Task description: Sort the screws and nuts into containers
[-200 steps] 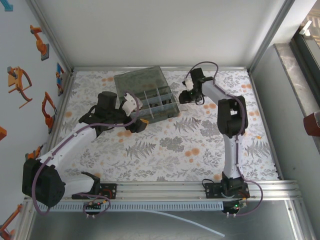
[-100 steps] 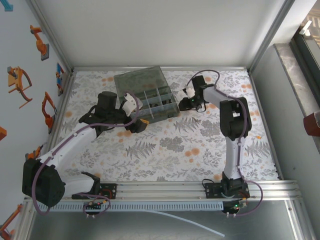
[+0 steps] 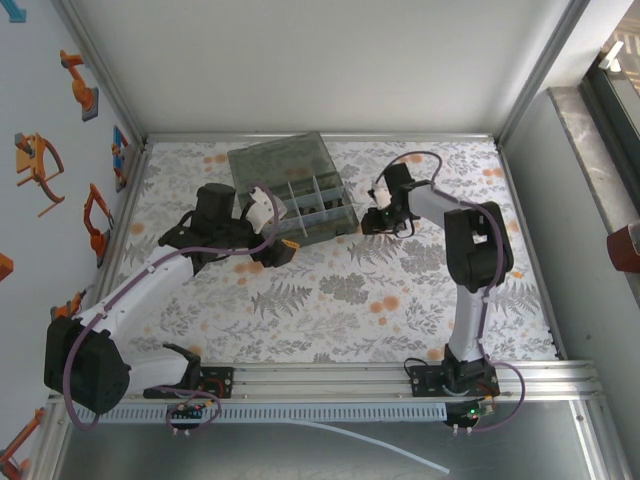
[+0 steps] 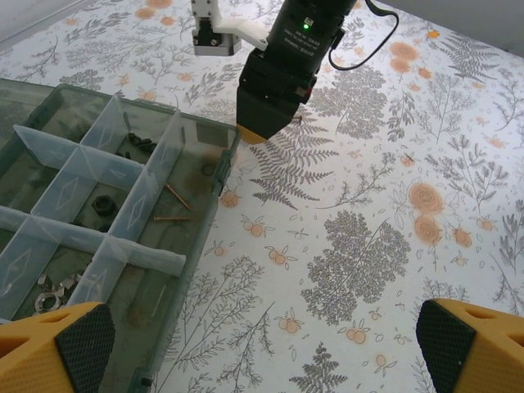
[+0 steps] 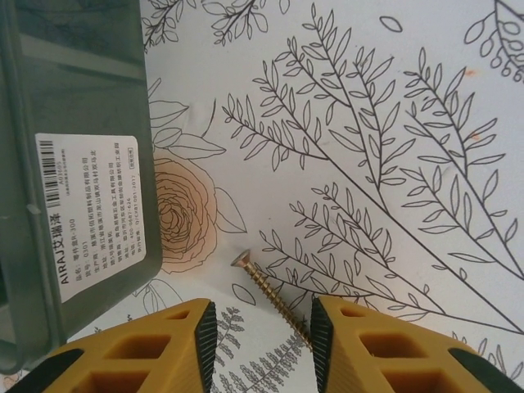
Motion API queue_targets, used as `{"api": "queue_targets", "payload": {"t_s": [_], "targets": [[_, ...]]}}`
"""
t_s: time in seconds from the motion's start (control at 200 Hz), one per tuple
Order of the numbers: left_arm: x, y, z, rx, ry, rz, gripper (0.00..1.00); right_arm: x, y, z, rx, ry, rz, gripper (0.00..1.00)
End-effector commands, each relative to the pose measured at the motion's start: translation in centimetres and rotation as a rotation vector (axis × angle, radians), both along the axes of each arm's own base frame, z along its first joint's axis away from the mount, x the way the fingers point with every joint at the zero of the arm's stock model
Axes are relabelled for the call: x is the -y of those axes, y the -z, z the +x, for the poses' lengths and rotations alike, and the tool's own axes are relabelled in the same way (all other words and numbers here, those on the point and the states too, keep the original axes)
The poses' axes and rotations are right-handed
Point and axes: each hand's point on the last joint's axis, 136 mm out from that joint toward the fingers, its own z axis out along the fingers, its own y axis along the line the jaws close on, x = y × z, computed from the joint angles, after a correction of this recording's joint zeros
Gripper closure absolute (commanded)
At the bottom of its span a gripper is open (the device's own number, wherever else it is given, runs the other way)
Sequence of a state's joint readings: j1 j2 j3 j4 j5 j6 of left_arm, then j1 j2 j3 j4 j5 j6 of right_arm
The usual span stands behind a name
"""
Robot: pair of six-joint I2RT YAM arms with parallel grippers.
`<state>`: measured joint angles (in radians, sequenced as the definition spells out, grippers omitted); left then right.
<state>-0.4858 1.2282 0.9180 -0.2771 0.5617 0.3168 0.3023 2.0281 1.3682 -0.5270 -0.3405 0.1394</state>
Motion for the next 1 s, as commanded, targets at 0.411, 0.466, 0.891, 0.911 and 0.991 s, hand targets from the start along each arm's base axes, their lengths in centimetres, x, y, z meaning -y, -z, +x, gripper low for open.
{"api": "queue_targets", "payload": {"t_s": [0.411, 0.466, 0.891, 0.911, 0.991], "targets": [[0.2, -0.4, -0.5, 0.005, 0.015, -0.011, 0.03, -0.5, 2.7, -4.5, -0.115, -0.06, -0.203, 0.77], [0.1, -0.5, -0.5, 0.007, 0.015, -0.01, 0.03, -0.9, 2.7, -5.2, -0.115, -0.079, -0.212, 0.76], [0.2, -0.7, -0.5, 0.007, 0.015, -0.016, 0.03, -2.1, 3.1, -8.2, -0.115, -0.106, -0.212, 0.76], [0.2, -0.8, -0.5, 0.008, 0.017, -0.019, 0.03, -2.1, 3.3, -8.2, -0.117, -0.107, -0.225, 0.76], [0.2, -0.7, -0.5, 0.005, 0.017, -0.018, 0.03, -2.5, 4.2, -8.1, -0.133, -0.127, -0.271, 0.79]]}}
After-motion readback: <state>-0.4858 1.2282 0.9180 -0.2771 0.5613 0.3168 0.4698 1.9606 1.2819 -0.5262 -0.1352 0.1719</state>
